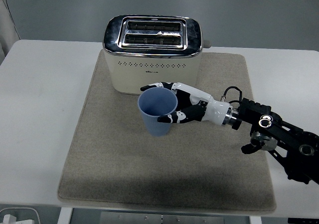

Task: Put the water cup in front of the bread machine

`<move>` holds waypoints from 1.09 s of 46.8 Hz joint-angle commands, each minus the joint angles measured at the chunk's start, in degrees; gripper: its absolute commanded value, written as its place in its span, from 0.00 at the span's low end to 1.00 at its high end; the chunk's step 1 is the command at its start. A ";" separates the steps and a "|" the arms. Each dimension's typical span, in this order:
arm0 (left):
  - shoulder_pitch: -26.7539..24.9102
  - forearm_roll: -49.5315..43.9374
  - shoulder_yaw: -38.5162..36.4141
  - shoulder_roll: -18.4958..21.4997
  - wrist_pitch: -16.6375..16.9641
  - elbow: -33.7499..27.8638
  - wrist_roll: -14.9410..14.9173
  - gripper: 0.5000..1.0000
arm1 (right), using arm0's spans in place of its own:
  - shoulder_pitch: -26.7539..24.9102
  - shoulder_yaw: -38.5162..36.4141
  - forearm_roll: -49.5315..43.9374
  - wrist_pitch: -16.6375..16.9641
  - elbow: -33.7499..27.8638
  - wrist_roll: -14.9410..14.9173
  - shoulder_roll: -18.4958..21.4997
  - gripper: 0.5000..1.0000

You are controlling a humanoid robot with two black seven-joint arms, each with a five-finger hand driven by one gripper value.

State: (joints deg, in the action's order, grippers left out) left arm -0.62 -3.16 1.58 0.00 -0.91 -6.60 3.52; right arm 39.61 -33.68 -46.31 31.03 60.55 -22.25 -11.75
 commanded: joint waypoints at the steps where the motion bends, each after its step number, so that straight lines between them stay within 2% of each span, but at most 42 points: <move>1: 0.00 0.00 0.00 0.00 0.03 0.01 0.00 1.00 | 0.55 0.54 -0.01 -0.88 -0.70 0.71 0.85 0.50; 13: 0.00 0.00 0.00 0.00 0.03 0.01 0.00 1.00 | 0.55 0.81 -0.01 -5.45 -1.58 0.89 2.52 0.51; 23: 0.00 0.00 0.00 0.00 0.03 0.01 0.00 1.00 | 0.55 1.60 -0.10 -8.61 -1.67 1.07 3.40 0.56; 32: 0.00 0.00 0.00 0.00 0.03 0.01 0.00 1.00 | 0.55 1.60 -0.19 -10.29 -1.75 1.07 4.45 0.58; 44: 0.00 0.00 0.00 0.00 -0.06 0.01 0.00 1.00 | 0.47 2.92 -1.33 -11.34 -2.54 1.07 5.33 0.71; 51: 0.00 0.00 0.00 0.00 -0.06 -0.08 0.00 1.00 | 0.47 3.45 -1.42 -11.69 -3.07 0.98 5.51 0.72</move>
State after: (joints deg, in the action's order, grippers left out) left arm -0.61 -3.16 1.58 0.00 -0.90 -6.61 3.52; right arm 40.10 -30.26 -47.71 19.57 57.65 -21.18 -6.38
